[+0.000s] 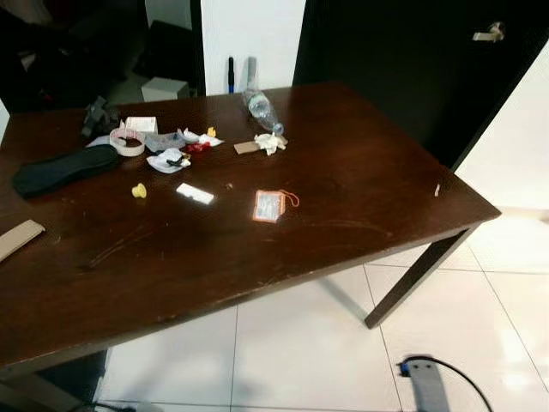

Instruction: Picking trash to rubbish bin

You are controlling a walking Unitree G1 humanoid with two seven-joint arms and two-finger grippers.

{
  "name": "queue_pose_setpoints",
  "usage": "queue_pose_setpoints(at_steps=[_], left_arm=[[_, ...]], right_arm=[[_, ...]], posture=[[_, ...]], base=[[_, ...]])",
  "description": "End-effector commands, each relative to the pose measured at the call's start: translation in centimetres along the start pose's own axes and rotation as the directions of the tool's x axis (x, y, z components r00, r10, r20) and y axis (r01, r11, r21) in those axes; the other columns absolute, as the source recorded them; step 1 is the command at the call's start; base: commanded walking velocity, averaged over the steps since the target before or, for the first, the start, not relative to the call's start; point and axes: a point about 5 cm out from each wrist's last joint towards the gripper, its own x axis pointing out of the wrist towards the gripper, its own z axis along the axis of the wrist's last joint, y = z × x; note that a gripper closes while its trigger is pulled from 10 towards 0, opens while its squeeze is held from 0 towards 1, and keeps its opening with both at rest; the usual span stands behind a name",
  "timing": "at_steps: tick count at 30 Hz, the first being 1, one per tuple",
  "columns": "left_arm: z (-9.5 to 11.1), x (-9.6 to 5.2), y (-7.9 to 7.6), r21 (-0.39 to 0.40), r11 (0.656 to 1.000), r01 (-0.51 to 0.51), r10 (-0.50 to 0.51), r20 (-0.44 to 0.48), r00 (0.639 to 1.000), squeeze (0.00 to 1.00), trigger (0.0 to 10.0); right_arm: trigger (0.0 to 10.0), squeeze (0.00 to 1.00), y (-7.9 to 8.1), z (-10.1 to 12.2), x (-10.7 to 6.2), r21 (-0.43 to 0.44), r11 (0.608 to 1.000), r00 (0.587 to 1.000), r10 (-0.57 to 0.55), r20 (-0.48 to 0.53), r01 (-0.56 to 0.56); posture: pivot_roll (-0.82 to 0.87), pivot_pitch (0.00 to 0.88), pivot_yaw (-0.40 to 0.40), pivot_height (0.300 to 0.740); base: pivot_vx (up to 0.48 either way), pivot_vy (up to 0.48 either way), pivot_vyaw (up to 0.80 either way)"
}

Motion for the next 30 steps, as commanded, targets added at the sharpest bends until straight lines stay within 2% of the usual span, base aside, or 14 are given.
queue_pose_setpoints(at_steps=[1,2,5,7,9,10,13,14,16,17,20,25,27,30], left_arm=[[-0.5,0.0,-0.4,-0.019,1.0,0.009,-0.009,-0.018,1.0,0.0,10.0],[-0.5,0.0,-0.4,-0.02,1.0,0.007,-0.008,-0.019,1.0,0.0,10.0],[-0.5,0.0,-0.4,-0.021,1.0,0.006,-0.007,-0.02,1.0,0.0,10.0],[-0.6,0.0,-0.4,-0.025,1.0,0.007,-0.007,-0.021,1.0,0.0,10.0],[-0.6,0.0,-0.4,-0.025,1.0,0.007,-0.007,-0.021,1.0,0.0,10.0],[-0.7,0.0,-0.5,-0.025,1.0,0.007,-0.008,-0.022,1.0,0.0,10.0],[-0.8,0.0,-0.7,-0.03,1.0,0.011,-0.011,-0.023,1.0,0.0,10.0],[-0.8,0.0,-0.7,-0.03,1.0,0.011,-0.011,-0.023,1.0,0.0,10.0],[-0.9,0.0,-0.7,-0.034,0.999,0.011,-0.011,-0.025,1.0,0.0,10.0],[-0.9,0.0,-0.7,-0.034,0.999,0.011,-0.011,-0.025,1.0,0.0,10.0],[-1.1,-0.1,-0.8,-0.047,0.999,0.008,-0.01,-0.028,1.0,0.0,10.0],[-1.3,-0.1,-0.9,-0.065,0.998,0.006,-0.008,-0.031,0.999,0.0,10.0],[-1.6,-0.1,-1.1,-0.074,0.997,0.007,-0.01,-0.036,0.999,0.0,10.0],[-1.9,-0.1,-1.5,-0.084,0.996,0.012,-0.015,-0.041,0.999,0.0,10.0]], right_arm=[[10.0,0.0,-1.6,1.0,0.2,0.039,0.994,0.995,-0.101,0.007,0.101],[10.0,0.0,-3.5,2.6,0.2,0.073,0.98,0.981,-0.19,0.041,0.187],[10.0,0.0,-4.9,4.3,0.1,0.116,0.962,0.963,-0.256,0.079,0.246],[10.0,0.0,-6.9,9.5,-0.7,0.246,0.928,0.916,-0.335,0.219,0.28],[10.0,0.0,-6.9,9.5,-0.7,0.246,0.928,0.916,-0.335,0.219,0.28],[10.0,0.0,-7.3,11.7,-1.2,0.296,0.918,0.894,-0.348,0.283,0.263],[10.0,0.0,-5.5,20.2,-4.5,0.41,0.912,0.782,-0.249,0.571,-0.009],[10.0,0.0,-5.5,20.2,-4.5,0.41,0.912,0.782,-0.249,0.571,-0.009],[10.0,0.0,-3.5,24.7,-7.4,0.37,0.902,0.663,-0.137,0.736,-0.224],[10.0,0.0,-3.5,24.7,-7.4,0.37,0.902,0.663,-0.137,0.736,-0.224],[10.0,0.0,-0.1,28.9,-11.4,0.22,0.861,0.481,0.031,0.876,-0.458],[10.0,0.0,3.0,31.1,-14.5,0.064,0.795,0.332,0.177,0.926,-0.603],[10.0,0.0,5.4,31.6,-16.1,-0.059,0.738,0.237,0.29,0.927,-0.672],[10.0,0.0,8.3,31.5,-17.3,-0.17,0.708,0.193,0.402,0.895,-0.686]], posture=[[0.1,0.093,-0.043,0.74],[0.1,0.093,-0.043,0.74],[0.1,0.095,-0.045,0.74],[0.1,0.096,-0.047,0.74],[0.1,0.096,-0.047,0.74],[0.1,0.098,-0.048,0.74],[0.11,0.103,-0.054,0.74],[0.11,0.103,-0.054,0.74],[0.12,0.105,-0.06,0.74],[0.12,0.105,-0.06,0.74],[0.13,0.109,-0.074,0.74],[0.14,0.11,-0.083,0.74],[0.15,0.112,-0.089,0.74],[0.16,0.127,-0.099,0.74]], base=[[0.0,0.0,0.0],[0.0,0.0,0.0],[0.0,0.0,0.0],[0.0,0.0,0.0],[0.0,0.0,0.0],[0.0,0.0,0.0],[0.0,0.0,0.0],[0.0,0.0,0.0],[0.0,0.0,0.0],[0.0,0.0,0.0],[0.0,0.0,0.0],[0.0,0.0,0.0],[0.0,0.0,0.0],[0.0,0.0,0.53]])
